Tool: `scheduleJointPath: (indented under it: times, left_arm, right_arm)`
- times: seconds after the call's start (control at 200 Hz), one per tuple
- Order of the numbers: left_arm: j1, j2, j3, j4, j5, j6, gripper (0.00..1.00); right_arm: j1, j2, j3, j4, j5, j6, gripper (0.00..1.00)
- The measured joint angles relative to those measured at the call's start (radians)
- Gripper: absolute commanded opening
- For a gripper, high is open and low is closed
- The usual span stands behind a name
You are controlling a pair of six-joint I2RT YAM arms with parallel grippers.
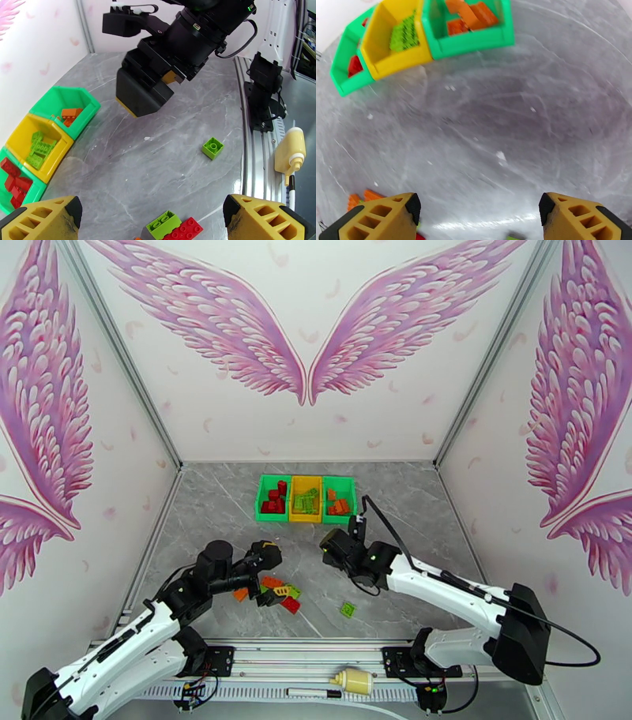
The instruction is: Sort the legos into containers by color
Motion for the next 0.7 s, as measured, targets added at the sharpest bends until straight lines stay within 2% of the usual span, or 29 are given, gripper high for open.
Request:
scheduleJointPath:
  times: [0.135,0.315,0.7]
  left_arm:
    - [-0.016,0.032,0.01,-0.007,0.029,0.039,0.99]
    - [-0.047,0.092,0.033,-0.017,0.044,0.084,0.99]
    - [-0.069,0.156,0.082,-0.03,0.086,0.141,0.99]
  right_arm:
    - [0.019,-0.015,-0.047,-0.087,-0.056,0.07,0.94]
    - [0.024,-0.015,-0.106,-0.103,-0.157,0.122,0.98]
    - [0.024,0.01,-0.227,0.014,-0.347,0.18,0.8]
